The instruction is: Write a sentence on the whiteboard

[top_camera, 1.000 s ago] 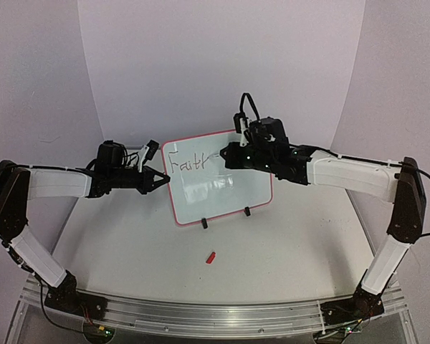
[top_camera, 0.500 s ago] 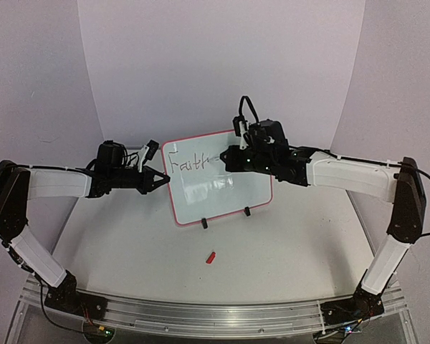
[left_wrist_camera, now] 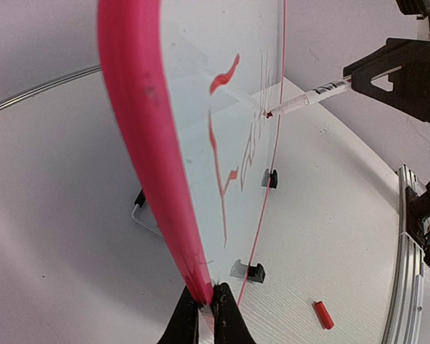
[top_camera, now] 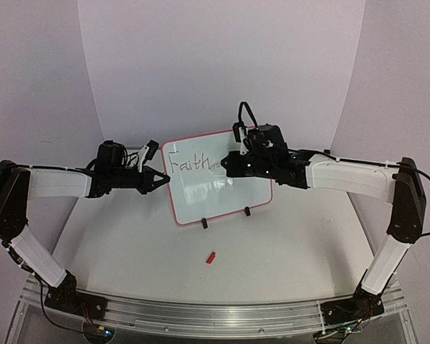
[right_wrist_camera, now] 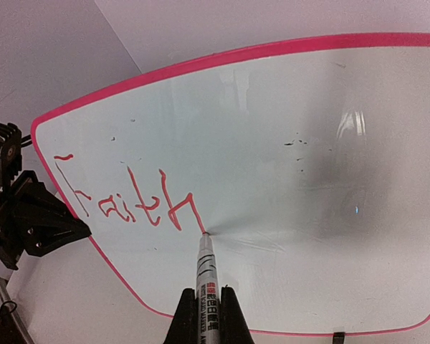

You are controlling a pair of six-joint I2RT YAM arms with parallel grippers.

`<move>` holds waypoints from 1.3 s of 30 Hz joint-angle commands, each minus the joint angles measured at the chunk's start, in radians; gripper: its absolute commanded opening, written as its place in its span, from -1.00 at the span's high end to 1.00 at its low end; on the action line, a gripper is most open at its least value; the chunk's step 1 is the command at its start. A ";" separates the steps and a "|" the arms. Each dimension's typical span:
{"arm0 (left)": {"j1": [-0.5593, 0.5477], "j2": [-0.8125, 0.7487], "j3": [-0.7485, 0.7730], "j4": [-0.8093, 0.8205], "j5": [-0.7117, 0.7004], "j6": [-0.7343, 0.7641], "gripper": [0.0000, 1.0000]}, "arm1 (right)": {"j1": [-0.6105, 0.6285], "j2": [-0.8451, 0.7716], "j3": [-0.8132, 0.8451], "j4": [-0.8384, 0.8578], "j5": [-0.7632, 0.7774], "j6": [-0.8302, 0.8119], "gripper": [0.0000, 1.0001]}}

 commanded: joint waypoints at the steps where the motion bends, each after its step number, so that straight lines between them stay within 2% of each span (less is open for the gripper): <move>1: 0.001 0.013 0.010 -0.026 -0.072 0.075 1.00 | -0.007 -0.025 0.012 -0.002 0.025 -0.007 1.00; 9: 0.001 0.011 0.009 -0.027 -0.074 0.074 1.00 | -0.008 -0.049 0.016 -0.001 0.010 -0.015 1.00; 20: 0.001 0.009 0.006 -0.025 -0.075 0.073 1.00 | -0.038 -0.183 -0.037 -0.034 0.046 -0.048 1.00; 39: 0.000 0.018 0.009 -0.026 -0.075 0.076 1.00 | -0.063 -0.090 0.019 -0.034 0.031 -0.051 1.00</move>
